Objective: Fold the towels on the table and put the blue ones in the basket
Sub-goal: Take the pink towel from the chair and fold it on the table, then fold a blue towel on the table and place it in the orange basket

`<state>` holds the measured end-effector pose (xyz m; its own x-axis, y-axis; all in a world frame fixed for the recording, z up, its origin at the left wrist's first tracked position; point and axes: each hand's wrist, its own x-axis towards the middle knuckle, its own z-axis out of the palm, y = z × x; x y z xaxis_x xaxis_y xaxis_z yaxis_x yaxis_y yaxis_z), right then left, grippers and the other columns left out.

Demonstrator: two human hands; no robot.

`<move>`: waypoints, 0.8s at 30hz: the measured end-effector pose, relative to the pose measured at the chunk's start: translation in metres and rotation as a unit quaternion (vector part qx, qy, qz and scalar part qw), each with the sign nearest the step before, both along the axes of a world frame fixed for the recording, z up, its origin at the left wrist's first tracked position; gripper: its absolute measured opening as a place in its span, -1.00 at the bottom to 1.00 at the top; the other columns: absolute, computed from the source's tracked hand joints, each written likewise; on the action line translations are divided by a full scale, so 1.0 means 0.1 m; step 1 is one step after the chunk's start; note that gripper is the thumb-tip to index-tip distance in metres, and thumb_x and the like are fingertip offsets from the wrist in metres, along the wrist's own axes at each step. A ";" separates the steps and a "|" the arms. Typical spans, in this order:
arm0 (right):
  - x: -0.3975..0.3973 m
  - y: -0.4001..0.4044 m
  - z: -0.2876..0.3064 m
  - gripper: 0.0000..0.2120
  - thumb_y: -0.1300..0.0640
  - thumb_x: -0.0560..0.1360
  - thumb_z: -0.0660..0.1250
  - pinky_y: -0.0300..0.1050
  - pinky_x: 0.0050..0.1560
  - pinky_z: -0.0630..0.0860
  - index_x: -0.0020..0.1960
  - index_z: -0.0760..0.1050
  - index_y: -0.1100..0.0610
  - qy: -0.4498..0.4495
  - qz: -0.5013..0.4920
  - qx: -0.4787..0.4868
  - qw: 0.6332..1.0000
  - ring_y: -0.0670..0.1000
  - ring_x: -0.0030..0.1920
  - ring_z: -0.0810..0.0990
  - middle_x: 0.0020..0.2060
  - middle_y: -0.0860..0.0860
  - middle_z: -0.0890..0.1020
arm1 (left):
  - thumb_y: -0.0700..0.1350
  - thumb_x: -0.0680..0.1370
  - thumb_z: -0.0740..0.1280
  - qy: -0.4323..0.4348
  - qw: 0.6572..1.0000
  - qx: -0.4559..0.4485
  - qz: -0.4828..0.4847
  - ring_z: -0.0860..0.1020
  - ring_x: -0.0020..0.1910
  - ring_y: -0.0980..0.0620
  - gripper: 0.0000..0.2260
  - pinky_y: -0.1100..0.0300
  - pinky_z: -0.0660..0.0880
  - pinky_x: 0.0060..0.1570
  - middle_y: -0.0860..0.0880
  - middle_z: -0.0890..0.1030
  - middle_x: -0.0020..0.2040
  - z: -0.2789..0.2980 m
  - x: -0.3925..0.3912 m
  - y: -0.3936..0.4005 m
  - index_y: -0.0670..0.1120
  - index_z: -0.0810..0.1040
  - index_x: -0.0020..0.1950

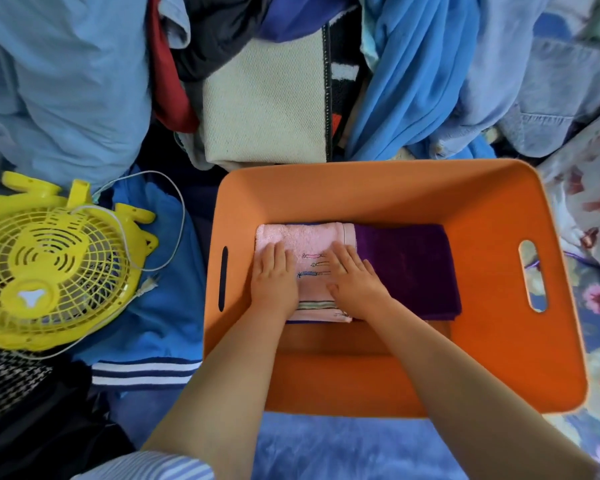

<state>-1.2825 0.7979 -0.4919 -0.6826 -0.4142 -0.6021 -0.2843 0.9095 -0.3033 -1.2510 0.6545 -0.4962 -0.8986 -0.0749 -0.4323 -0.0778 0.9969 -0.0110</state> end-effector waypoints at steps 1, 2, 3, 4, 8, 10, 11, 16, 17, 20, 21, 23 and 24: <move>0.00 0.04 0.10 -0.43 0.09 0.61 -0.01 0.00 0.48 -0.16 0.49 -0.23 0.12 -0.003 -0.009 -0.009 1.000 0.03 0.49 -0.27 0.50 0.00 -0.26 | -0.14 0.58 0.10 0.010 1.000 0.006 0.003 -0.06 0.51 -0.09 -0.51 0.03 -0.10 0.47 -0.12 0.00 0.52 0.10 -0.03 0.03 -0.17 0.04 0.48; 0.00 0.07 0.21 -0.44 0.10 0.60 0.00 0.00 0.48 -0.14 0.50 -0.20 0.13 0.000 -0.021 -0.018 1.000 0.04 0.50 -0.25 0.50 0.01 -0.23 | -0.19 0.55 0.13 0.022 1.000 0.015 0.008 0.03 0.49 -0.09 -0.55 0.04 0.00 0.45 -0.12 0.10 0.49 0.21 -0.04 0.06 -0.17 0.14 0.44; 0.00 0.12 0.36 -0.46 0.12 0.60 0.02 0.00 0.48 -0.10 0.50 -0.14 0.13 0.014 -0.029 -0.028 0.999 0.05 0.51 -0.21 0.51 0.02 -0.19 | -0.23 0.52 0.15 0.039 0.999 0.020 0.010 0.13 0.45 -0.09 -0.59 0.06 0.11 0.40 -0.11 0.21 0.44 0.34 -0.04 0.09 -0.16 0.24 0.38; -0.01 0.16 0.49 -0.48 0.13 0.60 0.04 0.00 0.48 -0.04 0.50 -0.05 0.14 0.033 -0.037 -0.040 0.998 0.06 0.51 -0.17 0.52 0.03 -0.14 | -0.25 0.51 0.16 0.049 0.999 0.022 0.006 0.22 0.39 -0.09 -0.64 0.08 0.22 0.32 -0.11 0.30 0.37 0.45 -0.04 0.12 -0.16 0.31 0.31; -0.02 0.33 1.14 -0.61 0.19 0.58 0.08 -0.04 0.43 0.18 0.40 0.26 0.19 0.123 -0.068 -0.080 0.987 0.05 0.49 0.05 0.50 0.04 0.10 | -0.15 0.57 0.15 0.069 0.997 0.018 -0.001 0.35 0.27 -0.13 -0.73 0.04 0.33 0.15 -0.14 0.43 0.25 1.01 -0.01 0.25 -0.18 0.37 0.25; 0.03 0.42 1.54 -0.61 0.22 0.56 0.09 -0.06 0.41 0.20 0.39 0.27 0.20 0.157 -0.059 -0.087 0.982 0.08 0.47 0.13 0.47 0.06 0.18 | -0.13 0.58 0.15 0.093 0.996 0.016 -0.004 0.36 0.27 -0.14 -0.75 0.02 0.33 0.15 -0.14 0.44 0.24 1.39 0.05 0.32 -0.18 0.39 0.23; 0.06 0.45 1.73 -0.60 0.23 0.56 0.09 -0.05 0.40 0.22 0.39 0.27 0.20 0.175 -0.056 -0.087 0.979 0.08 0.45 0.16 0.46 0.07 0.21 | -0.14 0.58 0.15 0.104 0.994 0.015 -0.007 0.36 0.26 -0.14 -0.76 0.03 0.33 0.14 -0.14 0.44 0.24 1.58 0.07 0.36 -0.18 0.40 0.21; 0.40 0.68 2.69 -0.61 0.32 0.50 0.10 -0.06 0.27 0.31 0.32 0.36 0.22 0.257 -0.047 -0.104 0.960 0.11 0.38 0.26 0.39 0.08 0.34 | -0.19 0.56 0.16 0.162 0.986 -0.007 -0.030 0.35 0.26 -0.13 -0.76 0.05 0.32 0.11 -0.14 0.44 0.23 2.60 0.36 0.55 -0.19 0.44 0.20; 0.49 0.73 2.86 -0.63 0.33 0.49 0.11 -0.08 0.24 0.32 0.29 0.39 0.23 0.270 -0.046 -0.103 0.956 0.11 0.36 0.28 0.36 0.08 0.38 | -0.17 0.56 0.16 0.172 0.985 -0.011 -0.033 0.34 0.25 -0.12 -0.75 0.05 0.33 0.11 -0.13 0.43 0.22 2.79 0.45 0.59 -0.19 0.45 0.20; 0.82 0.91 3.35 -0.65 0.33 0.49 0.11 -0.04 0.20 0.37 0.25 0.42 0.25 0.315 -0.070 -0.116 0.939 0.12 0.33 0.31 0.31 0.08 0.43 | -0.15 0.56 0.15 0.212 0.976 -0.014 -0.041 0.35 0.25 -0.12 -0.74 0.04 0.34 0.11 -0.12 0.43 0.22 3.31 0.78 0.76 -0.17 0.46 0.21; 0.94 0.96 3.48 -0.65 0.32 0.50 0.11 -0.01 0.21 0.38 0.26 0.42 0.24 0.323 -0.077 -0.116 0.936 0.12 0.34 0.30 0.31 0.09 0.43 | -0.16 0.56 0.15 0.218 0.975 -0.017 -0.046 0.34 0.26 -0.12 -0.74 0.04 0.34 0.12 -0.12 0.42 0.24 3.45 0.89 0.80 -0.17 0.45 0.22; 1.22 1.10 3.75 -0.64 0.29 0.52 0.10 0.03 0.25 0.38 0.30 0.39 0.22 0.343 -0.086 -0.117 0.928 0.12 0.35 0.29 0.33 0.09 0.41 | -0.16 0.57 0.15 0.233 0.970 -0.021 -0.062 0.33 0.27 -0.11 -0.74 0.05 0.33 0.13 -0.11 0.40 0.26 3.72 1.12 0.91 -0.15 0.45 0.23; 1.35 1.15 3.86 -0.63 0.27 0.52 0.10 0.03 0.25 0.37 0.31 0.37 0.21 0.358 -0.088 -0.115 0.923 0.12 0.36 0.29 0.34 0.08 0.40 | -0.17 0.56 0.15 0.239 0.968 -0.022 -0.069 0.32 0.28 -0.11 -0.74 0.05 0.33 0.13 -0.11 0.40 0.27 3.84 1.22 0.97 -0.14 0.44 0.23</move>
